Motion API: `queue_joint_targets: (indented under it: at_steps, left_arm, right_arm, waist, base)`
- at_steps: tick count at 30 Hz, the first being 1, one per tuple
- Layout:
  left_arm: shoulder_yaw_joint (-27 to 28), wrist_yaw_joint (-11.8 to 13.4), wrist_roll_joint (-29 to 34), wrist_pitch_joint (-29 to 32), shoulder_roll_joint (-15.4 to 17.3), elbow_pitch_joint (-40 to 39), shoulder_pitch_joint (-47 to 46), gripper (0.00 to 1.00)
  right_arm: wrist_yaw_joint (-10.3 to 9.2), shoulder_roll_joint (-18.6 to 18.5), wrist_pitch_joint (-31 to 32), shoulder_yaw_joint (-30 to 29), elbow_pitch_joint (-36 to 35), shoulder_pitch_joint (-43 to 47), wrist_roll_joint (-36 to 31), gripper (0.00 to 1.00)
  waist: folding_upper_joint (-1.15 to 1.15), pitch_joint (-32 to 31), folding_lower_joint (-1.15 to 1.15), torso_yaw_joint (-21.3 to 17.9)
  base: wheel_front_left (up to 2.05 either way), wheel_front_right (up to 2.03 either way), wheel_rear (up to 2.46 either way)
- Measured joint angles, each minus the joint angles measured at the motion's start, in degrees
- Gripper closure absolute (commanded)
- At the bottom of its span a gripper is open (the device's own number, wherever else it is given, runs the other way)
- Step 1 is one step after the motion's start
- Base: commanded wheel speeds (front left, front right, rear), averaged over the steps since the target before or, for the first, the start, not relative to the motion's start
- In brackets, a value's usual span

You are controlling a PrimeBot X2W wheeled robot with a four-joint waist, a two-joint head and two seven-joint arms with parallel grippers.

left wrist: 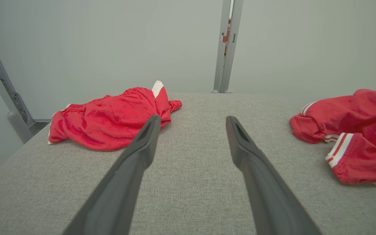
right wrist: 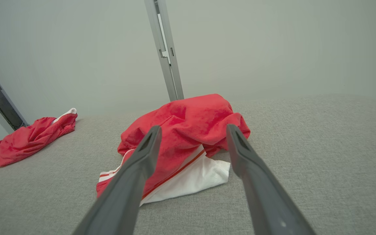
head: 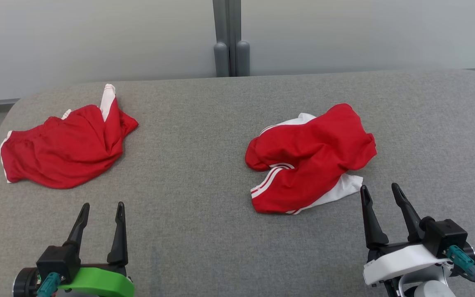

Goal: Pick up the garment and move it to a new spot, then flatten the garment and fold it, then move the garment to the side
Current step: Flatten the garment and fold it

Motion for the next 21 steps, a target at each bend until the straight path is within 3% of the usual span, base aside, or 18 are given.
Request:
queue_joint_targets:
  at_steps: [12,21]
  left_arm:
    - [-2.0,-0.2,0.0,0.0,-0.4,2.1,-2.2,0.00]
    - [-14.5,-0.3,-2.0,0.0,-0.4,7.0,-12.9,0.00]
  right_arm:
    - [0.00,0.0,0.0,0.7,0.3,-0.7,0.0,0.00]
    - [0.00,0.0,0.0,1.2,0.2,-2.4,0.4,0.00]
  waist:
    - [0.00,0.3,0.00,-1.0]
    - [0.00,2.5,0.00,-3.7]
  base:
    - [0.00,0.00,0.00]
    - [0.00,0.00,0.00]
